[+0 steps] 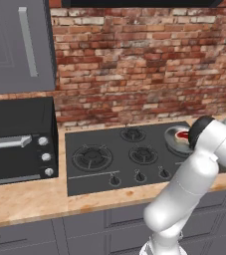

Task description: Pick up the pan with the steak in it and place it on the dining table. Then place the steak on the plate.

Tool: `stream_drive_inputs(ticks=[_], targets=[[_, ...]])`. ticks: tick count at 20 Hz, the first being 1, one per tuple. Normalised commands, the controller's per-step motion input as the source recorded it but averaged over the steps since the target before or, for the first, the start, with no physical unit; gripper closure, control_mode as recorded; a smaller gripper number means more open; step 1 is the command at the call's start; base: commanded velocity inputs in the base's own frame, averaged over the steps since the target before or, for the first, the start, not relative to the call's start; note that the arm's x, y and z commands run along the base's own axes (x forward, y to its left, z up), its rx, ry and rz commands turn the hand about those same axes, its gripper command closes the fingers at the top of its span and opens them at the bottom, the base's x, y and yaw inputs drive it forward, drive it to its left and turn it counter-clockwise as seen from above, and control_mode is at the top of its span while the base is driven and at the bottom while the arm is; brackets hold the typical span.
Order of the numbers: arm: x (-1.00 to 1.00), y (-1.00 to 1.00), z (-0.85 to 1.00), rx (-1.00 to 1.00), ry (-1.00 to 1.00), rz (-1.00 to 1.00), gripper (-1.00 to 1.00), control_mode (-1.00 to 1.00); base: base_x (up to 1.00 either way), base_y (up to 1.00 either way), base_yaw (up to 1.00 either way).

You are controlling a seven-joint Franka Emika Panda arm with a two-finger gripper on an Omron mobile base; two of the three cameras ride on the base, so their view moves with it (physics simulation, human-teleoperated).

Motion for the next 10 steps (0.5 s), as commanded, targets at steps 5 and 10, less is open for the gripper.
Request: stream_drive_inputs(ticks=[5, 10], targets=[[0.0, 0.01, 0.12, 0.01, 0.0, 0.0, 1.0, -1.0, 0.0, 0.0, 0.0], [0.0, 0.21, 0.51, 0.0, 0.0, -0.02, 1.0, -1.0, 0.0, 0.0, 0.0]])
